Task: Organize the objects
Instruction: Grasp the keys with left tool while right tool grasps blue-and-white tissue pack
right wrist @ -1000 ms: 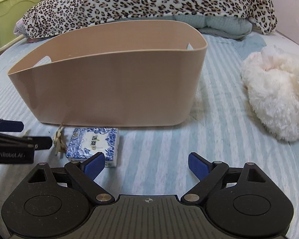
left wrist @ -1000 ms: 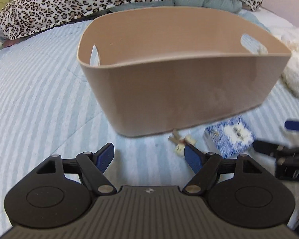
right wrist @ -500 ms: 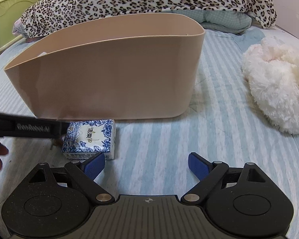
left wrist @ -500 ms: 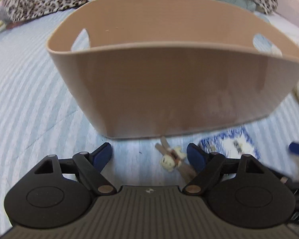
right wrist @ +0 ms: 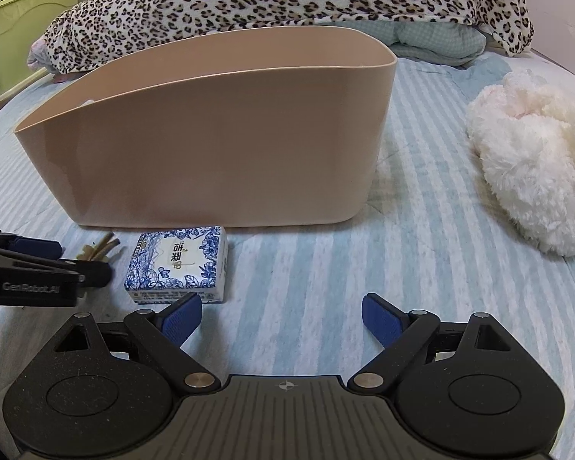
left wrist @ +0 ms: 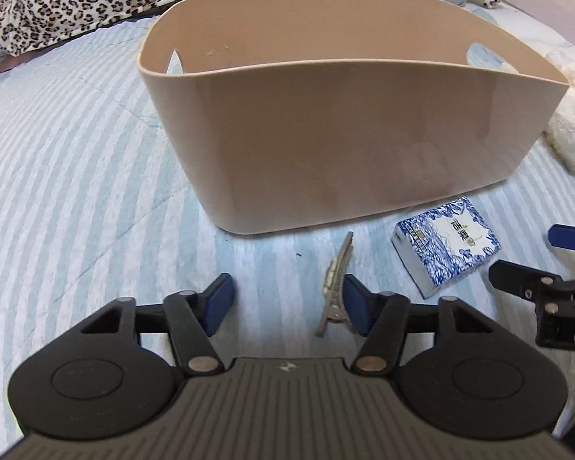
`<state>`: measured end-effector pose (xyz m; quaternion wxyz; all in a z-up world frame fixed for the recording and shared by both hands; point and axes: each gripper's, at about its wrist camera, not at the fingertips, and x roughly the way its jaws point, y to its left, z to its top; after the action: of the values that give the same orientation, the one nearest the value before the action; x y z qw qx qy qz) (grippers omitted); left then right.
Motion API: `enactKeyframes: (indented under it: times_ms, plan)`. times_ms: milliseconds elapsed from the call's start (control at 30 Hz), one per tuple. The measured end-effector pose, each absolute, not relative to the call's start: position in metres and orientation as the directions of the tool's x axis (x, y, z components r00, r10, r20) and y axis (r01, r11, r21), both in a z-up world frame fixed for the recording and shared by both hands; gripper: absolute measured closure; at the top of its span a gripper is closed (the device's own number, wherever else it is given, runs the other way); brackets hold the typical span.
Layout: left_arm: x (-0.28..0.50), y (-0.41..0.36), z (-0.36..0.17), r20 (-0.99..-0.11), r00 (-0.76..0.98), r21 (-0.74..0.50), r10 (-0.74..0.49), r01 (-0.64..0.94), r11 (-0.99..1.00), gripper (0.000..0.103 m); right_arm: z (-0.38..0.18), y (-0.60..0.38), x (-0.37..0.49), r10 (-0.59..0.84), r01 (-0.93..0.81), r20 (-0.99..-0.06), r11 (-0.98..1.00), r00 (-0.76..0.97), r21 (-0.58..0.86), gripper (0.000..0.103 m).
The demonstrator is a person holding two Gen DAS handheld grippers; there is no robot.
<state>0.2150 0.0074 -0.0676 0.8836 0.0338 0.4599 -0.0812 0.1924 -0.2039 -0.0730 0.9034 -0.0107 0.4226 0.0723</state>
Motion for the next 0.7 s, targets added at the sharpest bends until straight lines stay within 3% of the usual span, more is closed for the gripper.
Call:
enactKeyframes:
  times_ms: [133, 267, 400, 700]
  plan:
    - [0.209, 0.014, -0.068, -0.808, 0.570, -0.027, -0.149, 0.216, 0.976, 0.055, -0.071, -0.203, 0.190, 0.129, -0.145, -0.756, 0.988, 0.642, 0.046, 0.011]
    - [0.206, 0.019, -0.065, -0.805, 0.561, -0.052, -0.193, 0.258, 0.965, 0.081, -0.069, -0.200, 0.189, 0.153, -0.156, -0.744, 0.986, 0.651, 0.066, 0.011]
    - [0.204, 0.022, -0.063, -0.802, 0.561, -0.060, -0.207, 0.269, 0.961, 0.089, -0.067, -0.195, 0.189, 0.189, -0.183, -0.733, 0.979, 0.653, 0.090, 0.011]
    - [0.210, 0.015, -0.065, -0.803, 0.568, -0.044, -0.177, 0.240, 0.970, 0.089, -0.069, -0.167, 0.197, 0.253, -0.274, -0.725, 0.957, 0.640, 0.093, 0.011]
